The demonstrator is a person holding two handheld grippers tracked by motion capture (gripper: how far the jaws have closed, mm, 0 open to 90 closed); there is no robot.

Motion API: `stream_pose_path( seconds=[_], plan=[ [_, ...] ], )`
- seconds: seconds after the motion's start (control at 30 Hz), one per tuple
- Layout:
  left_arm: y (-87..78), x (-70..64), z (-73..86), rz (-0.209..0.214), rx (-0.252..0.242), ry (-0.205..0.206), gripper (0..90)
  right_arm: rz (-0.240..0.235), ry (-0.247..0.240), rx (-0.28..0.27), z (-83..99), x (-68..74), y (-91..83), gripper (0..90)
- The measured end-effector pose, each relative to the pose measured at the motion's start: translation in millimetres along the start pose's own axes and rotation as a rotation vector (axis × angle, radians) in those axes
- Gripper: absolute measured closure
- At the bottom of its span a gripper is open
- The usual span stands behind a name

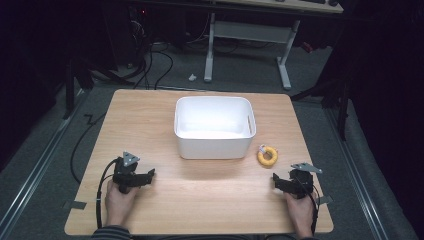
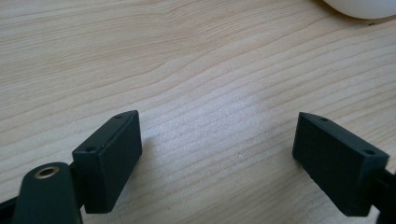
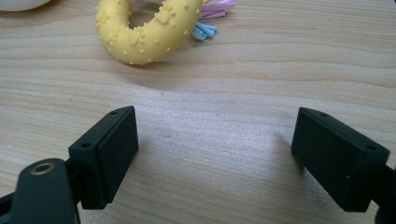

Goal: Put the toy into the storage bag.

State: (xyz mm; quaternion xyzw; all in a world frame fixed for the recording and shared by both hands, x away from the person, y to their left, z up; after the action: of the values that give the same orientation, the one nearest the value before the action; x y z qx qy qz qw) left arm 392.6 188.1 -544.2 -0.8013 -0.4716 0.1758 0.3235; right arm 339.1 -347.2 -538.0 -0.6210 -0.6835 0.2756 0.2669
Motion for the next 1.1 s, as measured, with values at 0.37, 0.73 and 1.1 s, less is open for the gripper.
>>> stream_pose_path(
  seconds=[0.37, 0.73, 1.1],
  plan=[
    [2.3, -2.4, -2.4, -0.018, 0.006, -0.015, 14.7, -0.007, -0.004, 0.043, -3.3, 0.6, -2.6, 20.2],
    [2.0, -3.1, -1.9, -0.014, 0.004, -0.013, 14.4, -0.018, -0.007, 0.031, -5.2, 0.2, -15.5, 34.6],
    [1.0, -4.7, -1.1, -0.007, 0.004, -0.008, 14.9, -0.079, 0.004, -0.001, -13.6, 1.3, -21.7, 39.1]
  ],
)
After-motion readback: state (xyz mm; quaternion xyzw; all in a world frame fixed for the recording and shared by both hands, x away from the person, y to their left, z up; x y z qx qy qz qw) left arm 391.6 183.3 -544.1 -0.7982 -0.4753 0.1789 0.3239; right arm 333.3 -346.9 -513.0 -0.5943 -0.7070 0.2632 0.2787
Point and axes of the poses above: each handheld gripper's, and its own axes: y roughly forward along the jaws, z roughly out of its underside, x roughly to its left, the point moved 1 cm from there along y, roughly forward along the jaws, and after that the axes turned 3 degrees about y, right-handed, at the moved point
